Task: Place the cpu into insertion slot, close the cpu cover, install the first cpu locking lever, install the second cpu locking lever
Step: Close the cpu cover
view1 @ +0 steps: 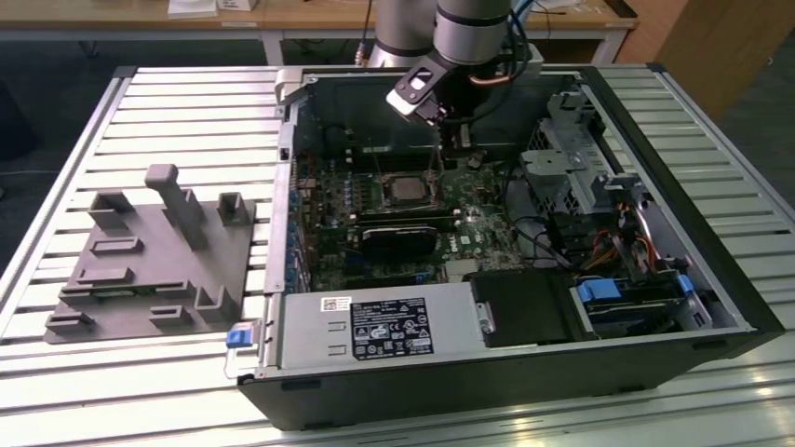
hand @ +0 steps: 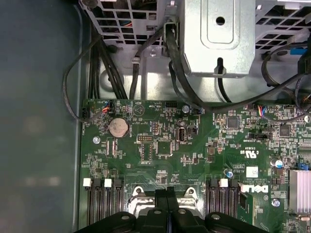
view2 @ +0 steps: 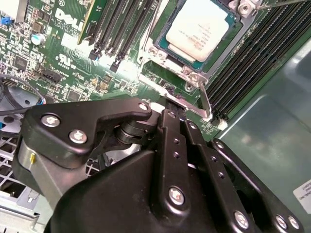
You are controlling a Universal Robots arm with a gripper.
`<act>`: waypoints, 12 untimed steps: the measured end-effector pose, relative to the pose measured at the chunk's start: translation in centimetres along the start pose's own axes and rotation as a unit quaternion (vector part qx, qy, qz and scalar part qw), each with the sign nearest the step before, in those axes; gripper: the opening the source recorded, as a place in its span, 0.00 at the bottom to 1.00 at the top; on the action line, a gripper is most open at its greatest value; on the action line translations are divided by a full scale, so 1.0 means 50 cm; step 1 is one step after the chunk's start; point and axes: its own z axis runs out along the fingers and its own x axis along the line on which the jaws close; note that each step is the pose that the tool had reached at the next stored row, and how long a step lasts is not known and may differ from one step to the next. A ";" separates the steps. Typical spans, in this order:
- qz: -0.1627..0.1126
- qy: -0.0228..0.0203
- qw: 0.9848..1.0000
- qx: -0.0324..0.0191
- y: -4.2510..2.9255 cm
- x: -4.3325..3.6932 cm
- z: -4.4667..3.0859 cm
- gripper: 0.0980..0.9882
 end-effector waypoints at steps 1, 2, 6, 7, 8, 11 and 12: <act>0.000 0.000 1.000 0.000 -0.001 0.000 0.000 0.01; 0.000 0.000 1.000 0.000 -0.003 0.000 0.000 0.01; 0.000 0.000 1.000 0.000 -0.008 0.000 0.000 0.01; 0.000 0.000 1.000 0.000 -0.009 0.000 0.000 0.01; 0.000 0.000 1.000 0.000 -0.010 0.000 0.000 0.01; 0.000 0.000 1.000 0.000 -0.014 0.000 0.000 0.01; 0.000 0.000 1.000 0.000 -0.015 0.000 0.000 0.01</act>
